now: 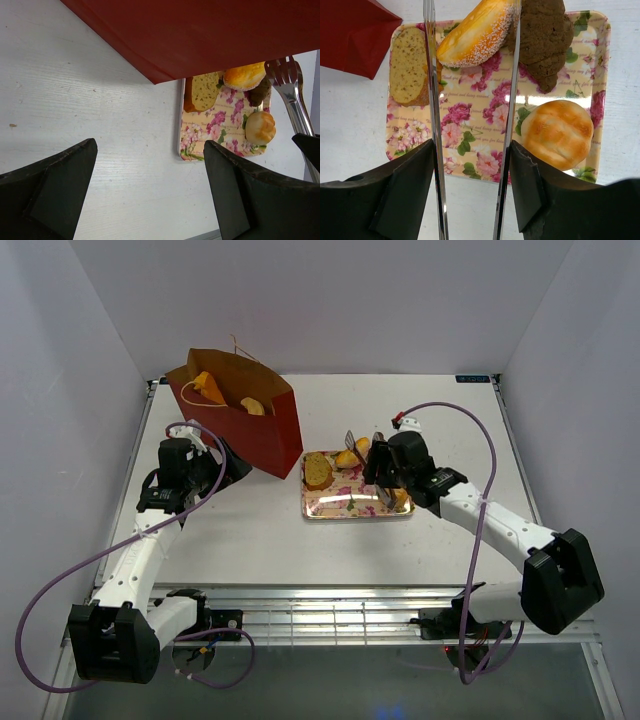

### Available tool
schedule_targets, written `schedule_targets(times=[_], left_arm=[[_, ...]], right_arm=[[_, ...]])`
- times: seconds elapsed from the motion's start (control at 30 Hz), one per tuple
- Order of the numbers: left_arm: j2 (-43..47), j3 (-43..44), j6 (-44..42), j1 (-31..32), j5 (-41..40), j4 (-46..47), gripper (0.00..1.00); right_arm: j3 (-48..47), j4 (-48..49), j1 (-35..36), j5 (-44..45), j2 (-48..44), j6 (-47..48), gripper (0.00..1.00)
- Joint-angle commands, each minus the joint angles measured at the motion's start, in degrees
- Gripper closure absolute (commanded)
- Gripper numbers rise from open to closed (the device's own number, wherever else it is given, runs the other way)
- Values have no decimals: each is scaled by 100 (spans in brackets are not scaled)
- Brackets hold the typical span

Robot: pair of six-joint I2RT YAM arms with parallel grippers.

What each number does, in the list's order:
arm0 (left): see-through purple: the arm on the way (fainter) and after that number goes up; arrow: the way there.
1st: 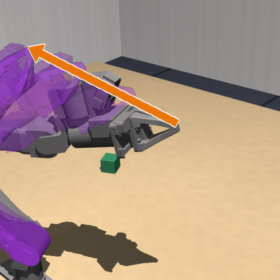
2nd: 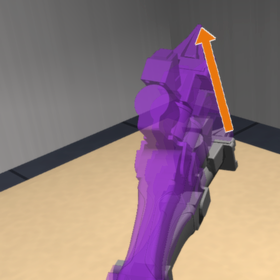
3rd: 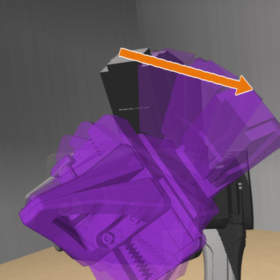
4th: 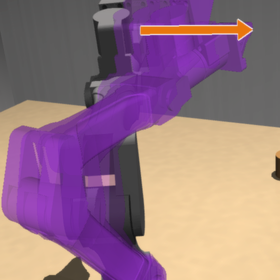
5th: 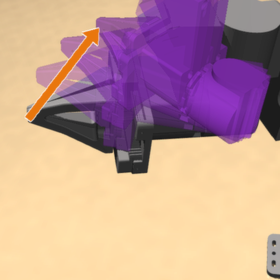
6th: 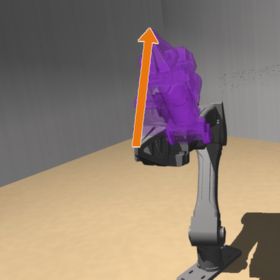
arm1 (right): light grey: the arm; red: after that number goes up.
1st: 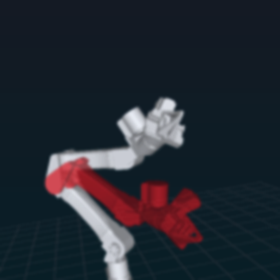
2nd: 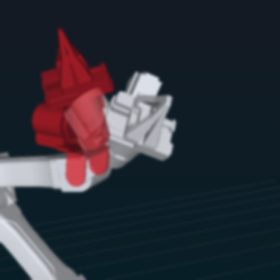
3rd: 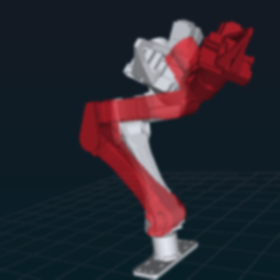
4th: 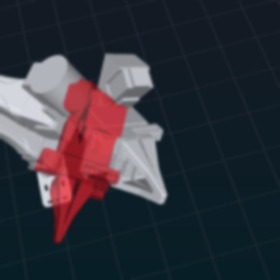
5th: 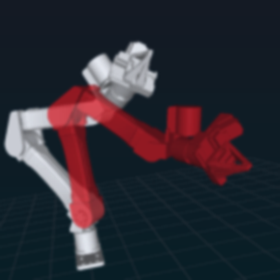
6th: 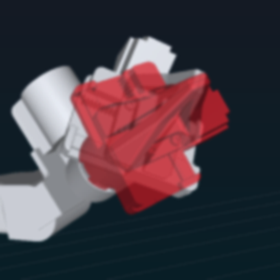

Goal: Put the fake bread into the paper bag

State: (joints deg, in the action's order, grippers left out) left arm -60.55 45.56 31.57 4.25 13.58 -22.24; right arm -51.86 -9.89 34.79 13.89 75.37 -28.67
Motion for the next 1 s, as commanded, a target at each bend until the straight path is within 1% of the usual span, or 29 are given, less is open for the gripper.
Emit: schedule_targets(times=[0.0,0.53,0.77,0.97], left_arm=[[114,23,24,23,118,62,2],[123,-3,42,14,188,88,2],[132,-12,51,23,215,97,2],[132,-21,51,14,224,97,2]], right_arm=[[-273,365,-156,-237,4,-139,36],[-308,462,-279,-589,390,-122,37],[-413,427,-279,-501,496,-34,38],[-633,207,-271,-396,636,1,40]])
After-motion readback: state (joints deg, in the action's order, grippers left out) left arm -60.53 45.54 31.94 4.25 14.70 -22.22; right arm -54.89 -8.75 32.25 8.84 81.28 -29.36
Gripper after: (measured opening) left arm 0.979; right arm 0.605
